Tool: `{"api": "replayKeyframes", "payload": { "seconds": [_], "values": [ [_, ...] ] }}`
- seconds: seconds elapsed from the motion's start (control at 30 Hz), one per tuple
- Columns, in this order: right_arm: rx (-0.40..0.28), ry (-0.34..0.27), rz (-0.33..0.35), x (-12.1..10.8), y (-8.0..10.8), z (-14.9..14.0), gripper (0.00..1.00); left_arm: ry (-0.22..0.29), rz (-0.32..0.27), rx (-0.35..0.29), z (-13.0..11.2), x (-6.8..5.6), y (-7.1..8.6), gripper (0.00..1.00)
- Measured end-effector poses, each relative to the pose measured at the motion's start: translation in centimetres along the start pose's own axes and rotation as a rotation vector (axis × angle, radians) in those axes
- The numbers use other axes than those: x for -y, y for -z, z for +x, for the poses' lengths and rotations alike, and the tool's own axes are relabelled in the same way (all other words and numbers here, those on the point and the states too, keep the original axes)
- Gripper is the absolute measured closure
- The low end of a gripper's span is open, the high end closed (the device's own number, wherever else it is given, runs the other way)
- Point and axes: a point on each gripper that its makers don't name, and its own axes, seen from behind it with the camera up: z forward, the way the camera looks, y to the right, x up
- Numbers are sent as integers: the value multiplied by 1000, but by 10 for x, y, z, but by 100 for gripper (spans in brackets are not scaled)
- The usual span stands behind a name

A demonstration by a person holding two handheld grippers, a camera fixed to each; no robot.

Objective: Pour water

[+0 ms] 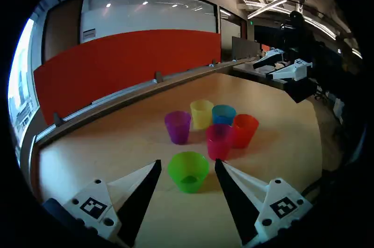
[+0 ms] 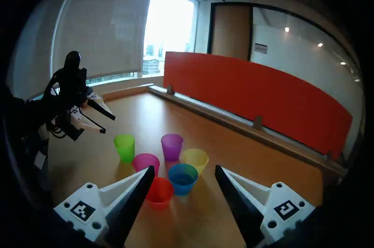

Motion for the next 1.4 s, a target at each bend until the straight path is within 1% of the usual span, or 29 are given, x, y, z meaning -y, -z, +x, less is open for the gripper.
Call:
{"api": "replayKeyframes", "payload": {
  "seconds": [0.17, 0.47, 0.57, 1.07, 1.27, 1.4],
  "values": [
    [13, 7, 5, -3, -7, -2, 0, 0, -22, 32, -15, -4, -8, 16],
    [30, 15, 17, -3, -18, -6, 0, -29, -45, 111, -40, -6, -18, 16],
    [32, 17, 19, -3, -21, -7, 0, -36, -48, 130, -44, -6, -22, 16],
    [48, 16, 29, -6, -33, -12, 0, -23, -62, 196, -58, 2, -41, 16],
    [53, 12, 31, -8, -39, -15, 0, -6, -78, 227, -63, 3, -50, 15],
    [57, 10, 34, -8, -42, -17, 0, 0, -85, 235, -64, 3, -57, 16]
  ]
}}
